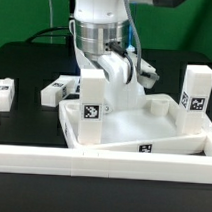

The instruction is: Assemble desk

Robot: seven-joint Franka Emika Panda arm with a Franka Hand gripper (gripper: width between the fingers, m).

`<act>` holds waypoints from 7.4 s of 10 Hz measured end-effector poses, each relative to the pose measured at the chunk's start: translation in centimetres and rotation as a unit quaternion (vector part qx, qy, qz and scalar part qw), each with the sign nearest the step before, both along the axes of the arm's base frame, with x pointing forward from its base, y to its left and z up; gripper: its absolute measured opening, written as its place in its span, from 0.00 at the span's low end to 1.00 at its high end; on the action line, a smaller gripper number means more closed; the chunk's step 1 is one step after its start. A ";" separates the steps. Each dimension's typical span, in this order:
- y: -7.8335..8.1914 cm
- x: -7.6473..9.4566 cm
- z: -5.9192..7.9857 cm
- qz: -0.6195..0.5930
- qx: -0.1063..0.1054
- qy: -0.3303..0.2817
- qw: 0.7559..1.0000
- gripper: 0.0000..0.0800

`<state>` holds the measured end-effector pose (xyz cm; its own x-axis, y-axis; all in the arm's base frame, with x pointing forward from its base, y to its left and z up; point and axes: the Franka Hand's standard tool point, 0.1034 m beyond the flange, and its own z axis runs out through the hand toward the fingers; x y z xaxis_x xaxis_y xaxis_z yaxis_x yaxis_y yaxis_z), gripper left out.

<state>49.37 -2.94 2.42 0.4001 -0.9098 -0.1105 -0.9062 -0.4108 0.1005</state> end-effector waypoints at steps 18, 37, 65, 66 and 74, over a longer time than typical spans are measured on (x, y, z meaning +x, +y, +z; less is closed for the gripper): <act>-1.0 2.1 -0.3 0.564 0.033 -0.022 0.825 0.08; 2.8 9.9 0.1 0.961 0.072 0.013 0.268 0.08; -6.8 7.3 8.8 0.917 0.072 0.044 0.389 0.81; -6.5 7.3 8.7 0.911 0.071 0.043 0.403 0.81; -11.0 4.5 8.8 0.770 0.065 0.042 0.633 0.81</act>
Offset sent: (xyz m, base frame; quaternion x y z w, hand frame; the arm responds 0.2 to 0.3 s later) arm 0.0000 0.0000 0.0000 0.0000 0.0000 -0.0650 0.9979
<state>53.84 -13.90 11.27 0.7887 0.5721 -0.2249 0.5866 -0.8099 -0.0030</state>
